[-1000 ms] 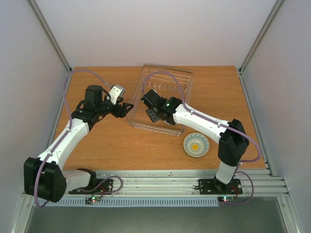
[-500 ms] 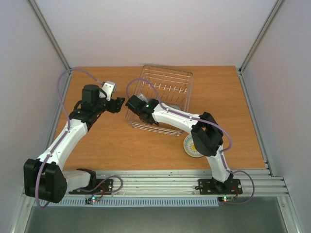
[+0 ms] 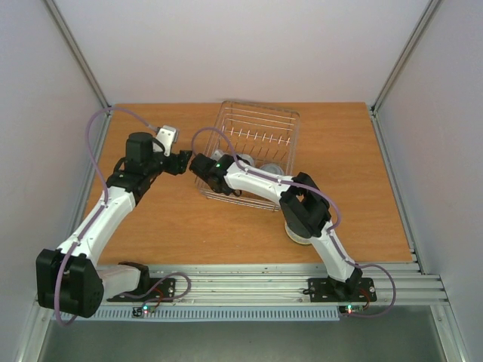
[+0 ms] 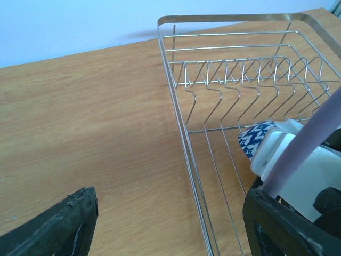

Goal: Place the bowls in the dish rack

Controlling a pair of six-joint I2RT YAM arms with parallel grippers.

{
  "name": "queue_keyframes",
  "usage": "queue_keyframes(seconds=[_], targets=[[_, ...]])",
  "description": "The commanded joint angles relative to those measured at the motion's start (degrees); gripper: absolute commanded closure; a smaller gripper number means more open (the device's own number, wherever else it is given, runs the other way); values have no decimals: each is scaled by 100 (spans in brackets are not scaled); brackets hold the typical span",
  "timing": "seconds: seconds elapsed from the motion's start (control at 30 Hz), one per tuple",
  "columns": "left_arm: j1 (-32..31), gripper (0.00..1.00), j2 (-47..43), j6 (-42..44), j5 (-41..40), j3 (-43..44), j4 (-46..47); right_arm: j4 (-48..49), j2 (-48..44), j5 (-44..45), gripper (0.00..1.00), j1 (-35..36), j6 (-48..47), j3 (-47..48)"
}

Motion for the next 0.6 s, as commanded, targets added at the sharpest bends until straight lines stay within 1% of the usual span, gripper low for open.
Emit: queue_keyframes(seconds=[0.0, 0.07, 0.13, 0.2, 0.43, 0.57], targets=[[37, 24, -187, -30, -77, -121, 424, -335, 179, 133, 73, 62, -47, 216], [39, 24, -213, -29, -90, -130, 432, -352, 235, 37, 54, 64, -19, 239], [39, 24, -224, -30, -83, -140, 446, -321, 223, -57, 40, 73, 17, 228], [40, 24, -224, -22, -85, -148, 451, -239, 169, -211, 30, 73, 27, 178], [44, 24, -162, -20, -49, -149, 457, -64, -44, -746, 2, 75, 80, 70], [39, 24, -153, -21, -47, -141, 454, 45, -160, -898, 1, 73, 59, -15]])
